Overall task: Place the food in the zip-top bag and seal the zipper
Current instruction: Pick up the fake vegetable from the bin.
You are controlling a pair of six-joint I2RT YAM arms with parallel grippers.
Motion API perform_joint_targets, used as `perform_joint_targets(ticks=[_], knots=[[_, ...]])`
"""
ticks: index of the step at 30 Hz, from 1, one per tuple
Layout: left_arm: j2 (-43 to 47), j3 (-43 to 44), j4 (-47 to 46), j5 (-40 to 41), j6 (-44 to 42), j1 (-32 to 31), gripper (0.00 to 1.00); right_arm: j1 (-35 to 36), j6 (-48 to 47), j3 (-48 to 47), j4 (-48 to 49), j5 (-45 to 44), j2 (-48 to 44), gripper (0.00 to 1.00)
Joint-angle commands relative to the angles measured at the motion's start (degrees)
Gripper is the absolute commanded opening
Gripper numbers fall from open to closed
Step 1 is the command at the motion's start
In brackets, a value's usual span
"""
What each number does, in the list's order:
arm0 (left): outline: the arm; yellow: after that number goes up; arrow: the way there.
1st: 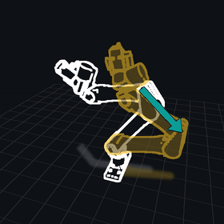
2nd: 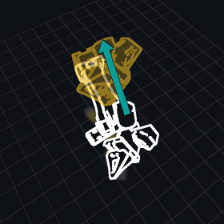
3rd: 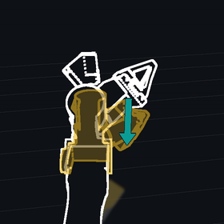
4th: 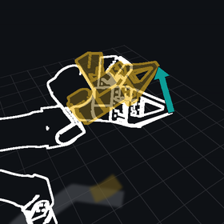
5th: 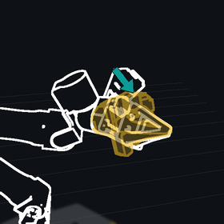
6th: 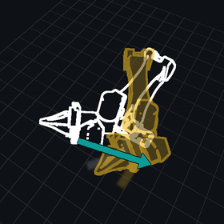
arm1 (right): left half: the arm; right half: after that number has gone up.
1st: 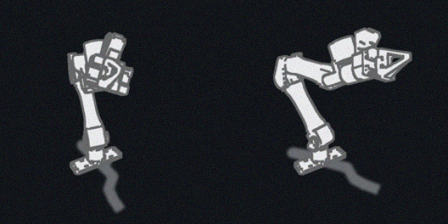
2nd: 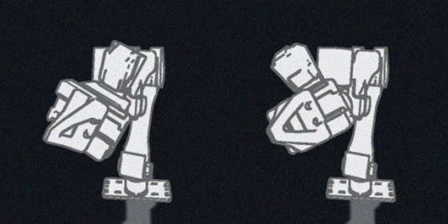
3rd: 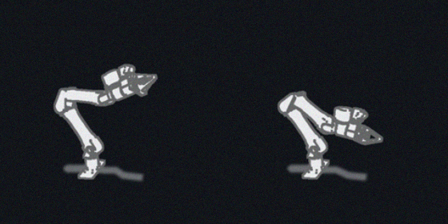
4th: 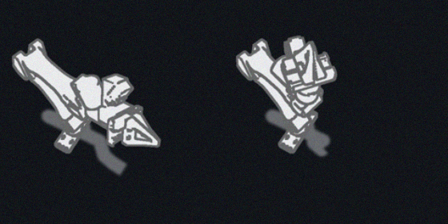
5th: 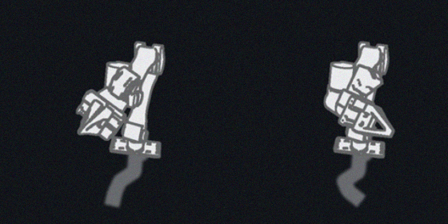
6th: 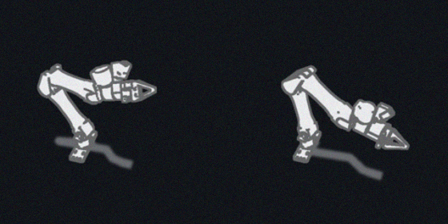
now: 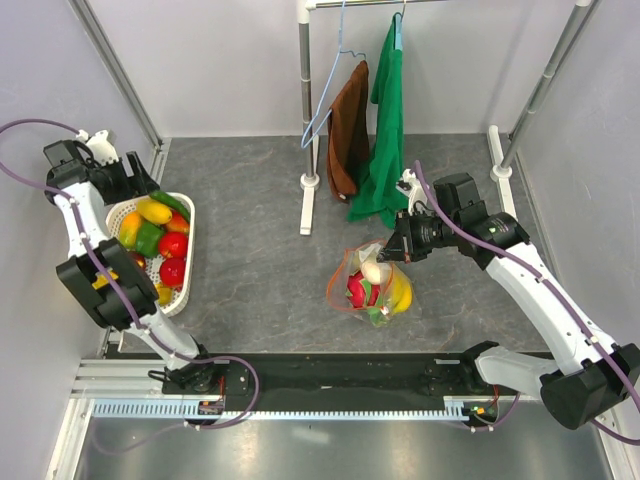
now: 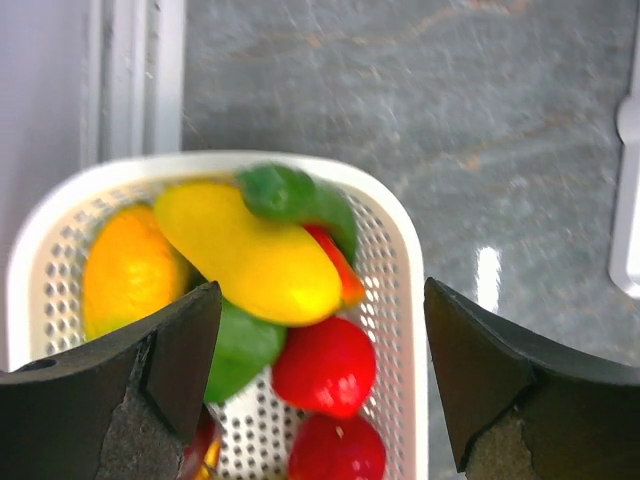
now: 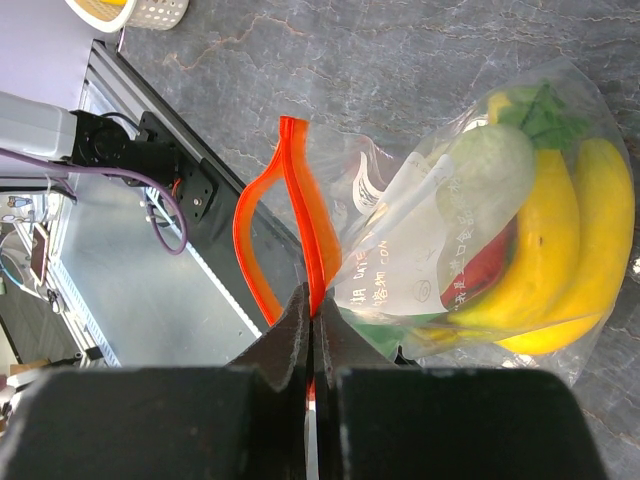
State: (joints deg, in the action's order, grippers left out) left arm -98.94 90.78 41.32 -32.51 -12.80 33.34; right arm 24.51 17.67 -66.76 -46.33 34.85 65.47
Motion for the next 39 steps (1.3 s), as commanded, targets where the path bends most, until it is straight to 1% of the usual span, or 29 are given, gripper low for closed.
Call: perform_joint_targets(ticks=[1, 6, 14, 15, 18, 24, 28, 30, 32, 35, 36, 38, 39], knots=[[-4.0, 4.0, -8.0, 3.7, 4.4, -0.5, 0.88, -0.3, -0.5, 0.0, 2.8, 0.1, -0.8, 0.00], [-8.5, 3.8, -13.1, 5.7, 5.1, -0.8, 0.89, -0.3, -0.2, 0.0, 3.5, 0.4, -0.1, 0.00], [-10.3, 0.4, -18.6, 4.5, 4.1, -3.2, 0.89, -0.3, -0.3, -0.3, 3.4, 0.3, 0.7, 0.00], [-10.6, 0.4, -19.1, 3.7, 4.4, -3.5, 0.88, -0.3, -0.3, -0.6, 3.4, 0.3, 0.8, 0.00], [-11.9, 0.4, -19.0, 3.6, 5.2, -4.1, 0.81, -0.3, -0.9, -1.9, 2.5, 0.0, 1.3, 0.00], [-12.9, -0.7, -19.1, 2.4, 5.5, -4.5, 0.75, -0.3, -1.3, -2.7, 1.9, -0.6, 1.9, 0.00], [-11.9, -2.1, -19.6, 0.3, 5.8, -4.5, 0.64, -0.3, -1.8, -3.5, 1.3, -0.4, 3.0, 0.00], [-10.2, -3.8, -20.0, -1.1, 5.8, -4.5, 0.60, -0.3, -1.7, -3.6, 1.6, -0.2, 3.1, 0.00], [-8.8, -5.1, -20.6, -2.4, 5.7, -4.5, 0.59, -0.3, -1.5, -3.3, 2.2, 0.3, 3.2, 0.00], [-8.2, -5.2, -20.5, -3.2, 5.7, -4.5, 0.48, -0.3, -1.3, -2.7, 2.7, 0.5, 3.1, 0.00], [-7.7, -5.3, -20.5, -3.1, 5.6, -4.5, 0.42, -0.4, -1.5, -2.7, 2.6, 0.7, 3.2, 0.00], [-7.2, -5.2, -20.5, -3.3, 5.4, -4.4, 0.35, -0.3, -1.5, -2.6, 2.8, 0.8, 3.0, 0.00], [-6.8, -5.1, -20.5, -3.4, 5.3, -4.5, 0.29, -0.3, -1.6, -2.5, 2.8, 0.8, 2.9, 0.00]])
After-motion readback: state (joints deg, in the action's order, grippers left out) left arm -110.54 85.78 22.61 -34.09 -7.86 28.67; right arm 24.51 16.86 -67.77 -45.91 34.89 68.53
